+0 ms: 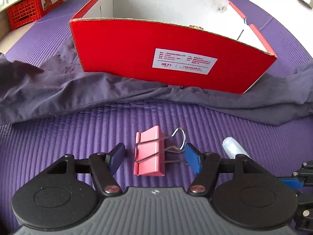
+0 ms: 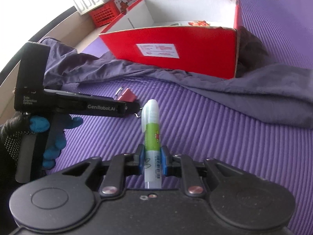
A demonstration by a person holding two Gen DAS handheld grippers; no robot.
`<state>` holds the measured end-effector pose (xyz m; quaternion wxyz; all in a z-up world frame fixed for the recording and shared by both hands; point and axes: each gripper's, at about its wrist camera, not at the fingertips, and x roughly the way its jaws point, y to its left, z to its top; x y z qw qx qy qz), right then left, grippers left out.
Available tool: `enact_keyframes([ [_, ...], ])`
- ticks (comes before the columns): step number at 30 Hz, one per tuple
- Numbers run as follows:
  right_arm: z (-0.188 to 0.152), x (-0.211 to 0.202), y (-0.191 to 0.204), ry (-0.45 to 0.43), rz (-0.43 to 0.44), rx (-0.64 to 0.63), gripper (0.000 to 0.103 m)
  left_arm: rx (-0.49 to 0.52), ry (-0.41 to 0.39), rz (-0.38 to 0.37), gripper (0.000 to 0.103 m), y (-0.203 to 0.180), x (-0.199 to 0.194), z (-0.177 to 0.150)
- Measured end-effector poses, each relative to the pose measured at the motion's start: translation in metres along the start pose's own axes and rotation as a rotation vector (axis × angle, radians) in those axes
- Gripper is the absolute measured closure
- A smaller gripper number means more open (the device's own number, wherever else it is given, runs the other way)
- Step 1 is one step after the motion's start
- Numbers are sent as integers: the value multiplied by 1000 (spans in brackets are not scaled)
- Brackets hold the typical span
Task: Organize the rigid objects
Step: 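Carry the pink clip and white marker into the shoebox with both grippers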
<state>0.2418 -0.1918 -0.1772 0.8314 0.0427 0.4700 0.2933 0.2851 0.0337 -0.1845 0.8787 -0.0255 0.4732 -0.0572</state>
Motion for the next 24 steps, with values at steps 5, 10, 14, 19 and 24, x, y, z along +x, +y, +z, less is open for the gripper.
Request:
enact_keyframes([
  [5,1,3,-1,1,-9,-6,87,6,-4,31,51,-2,0,0],
  [10,0,2,1,-5,-15,5,87,-19,-2,28,72,6,-5,1],
  [14,0,-5,7,-13,-27,1,87,-16,-15,39,72,3,-16,-3],
  [19,4,-23,16,-36,-40,-4,87,-31,-40,0,72,-2,-47,-3],
  [24,16,-47,27,-81,-44,-3,87,-26,-84,-26,72,-13,-84,8],
])
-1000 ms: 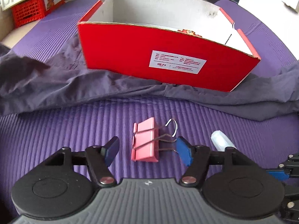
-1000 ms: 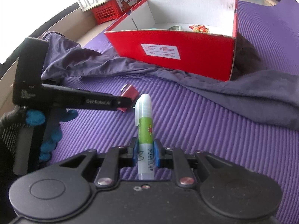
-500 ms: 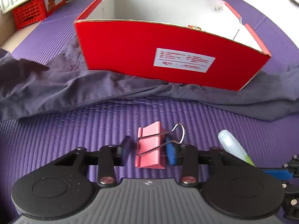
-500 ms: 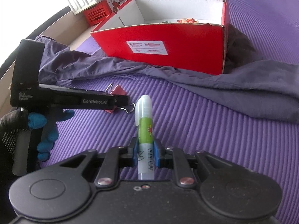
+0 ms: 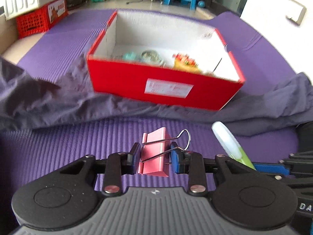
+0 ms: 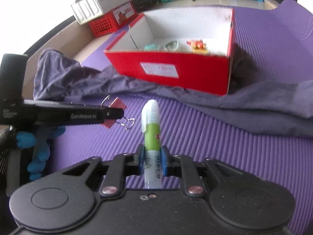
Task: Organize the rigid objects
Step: 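Carry the pink clip and white marker into the shoebox with both grippers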
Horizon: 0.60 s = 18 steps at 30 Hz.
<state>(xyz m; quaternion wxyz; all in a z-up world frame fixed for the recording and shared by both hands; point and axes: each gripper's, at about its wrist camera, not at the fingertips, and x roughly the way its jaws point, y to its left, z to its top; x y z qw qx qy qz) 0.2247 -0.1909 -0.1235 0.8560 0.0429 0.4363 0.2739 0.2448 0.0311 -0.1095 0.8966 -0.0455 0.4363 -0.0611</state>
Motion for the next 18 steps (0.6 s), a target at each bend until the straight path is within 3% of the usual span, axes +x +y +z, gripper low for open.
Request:
enact_keyframes([
  [9,56,-44,18,-130,-38,-43,87,0,-116,-28,72,-15,-51,56],
  [18,114,-44,18,-205,-98,-52,87,36,-197,9,72,-23,-54,116],
])
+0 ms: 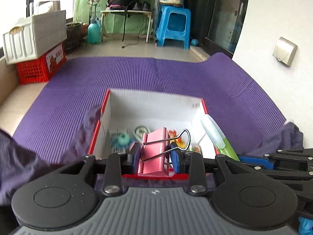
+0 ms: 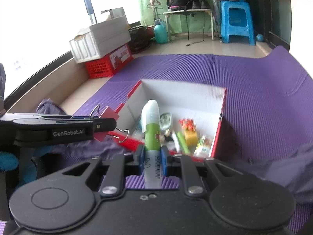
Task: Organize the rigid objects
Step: 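Carry the pink clip and white marker into the shoebox with both grippers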
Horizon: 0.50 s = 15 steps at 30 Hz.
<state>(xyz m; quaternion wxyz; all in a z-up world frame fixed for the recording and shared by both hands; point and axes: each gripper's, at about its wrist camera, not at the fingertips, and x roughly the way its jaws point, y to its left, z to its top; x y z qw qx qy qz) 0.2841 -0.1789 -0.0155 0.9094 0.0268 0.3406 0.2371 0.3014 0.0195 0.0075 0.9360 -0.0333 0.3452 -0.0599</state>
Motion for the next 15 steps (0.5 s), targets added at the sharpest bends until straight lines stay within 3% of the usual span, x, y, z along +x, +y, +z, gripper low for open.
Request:
enact_keyframes([
  [6,24,29,-6,-4,-38,-2,87,10,11,29,72,1,35,24],
  [15,35,99,-23,54,-82,13,87,7,99,68,72,21,108,27],
])
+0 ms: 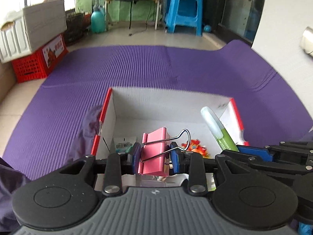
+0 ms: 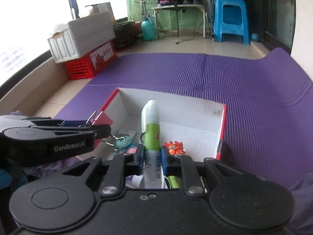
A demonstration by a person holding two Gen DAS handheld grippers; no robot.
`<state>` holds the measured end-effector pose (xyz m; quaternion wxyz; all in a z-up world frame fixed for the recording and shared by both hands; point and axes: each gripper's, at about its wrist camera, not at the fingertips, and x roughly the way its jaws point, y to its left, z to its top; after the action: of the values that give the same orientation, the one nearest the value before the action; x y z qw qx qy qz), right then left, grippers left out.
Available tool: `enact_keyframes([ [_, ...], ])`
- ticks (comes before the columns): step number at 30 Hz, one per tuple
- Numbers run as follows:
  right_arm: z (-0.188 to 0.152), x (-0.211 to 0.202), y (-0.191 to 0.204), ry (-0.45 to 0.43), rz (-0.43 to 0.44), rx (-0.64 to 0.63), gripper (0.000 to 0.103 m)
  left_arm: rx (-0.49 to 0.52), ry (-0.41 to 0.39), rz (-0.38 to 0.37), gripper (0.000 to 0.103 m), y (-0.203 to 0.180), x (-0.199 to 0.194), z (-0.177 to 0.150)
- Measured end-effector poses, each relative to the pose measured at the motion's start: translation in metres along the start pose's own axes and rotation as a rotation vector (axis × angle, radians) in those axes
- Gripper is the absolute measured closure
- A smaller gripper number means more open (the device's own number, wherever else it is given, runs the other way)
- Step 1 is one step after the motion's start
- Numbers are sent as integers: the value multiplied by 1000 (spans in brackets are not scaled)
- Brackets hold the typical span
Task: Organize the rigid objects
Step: 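Carry the pink clip and white marker into the shoebox with both grippers, then open both grippers to release the clip and marker into the shoebox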
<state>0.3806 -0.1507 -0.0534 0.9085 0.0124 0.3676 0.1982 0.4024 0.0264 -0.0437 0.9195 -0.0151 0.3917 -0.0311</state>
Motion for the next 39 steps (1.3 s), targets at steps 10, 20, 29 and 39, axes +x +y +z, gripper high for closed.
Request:
enact_keyframes([
  [10,-9,69,-12,102,-26,-7,87,2,96,24,72,10,70,-8],
  [20,-23,97,-15,162,-36,4,86,37,215,21,72,3,106,-22],
  [29,-25,84,-19,150,-18,26,77,6,225,2,71,5,99,-28],
  [39,-25,44,-19,107,4,43,58,2,149,11,63,2,51,-27],
])
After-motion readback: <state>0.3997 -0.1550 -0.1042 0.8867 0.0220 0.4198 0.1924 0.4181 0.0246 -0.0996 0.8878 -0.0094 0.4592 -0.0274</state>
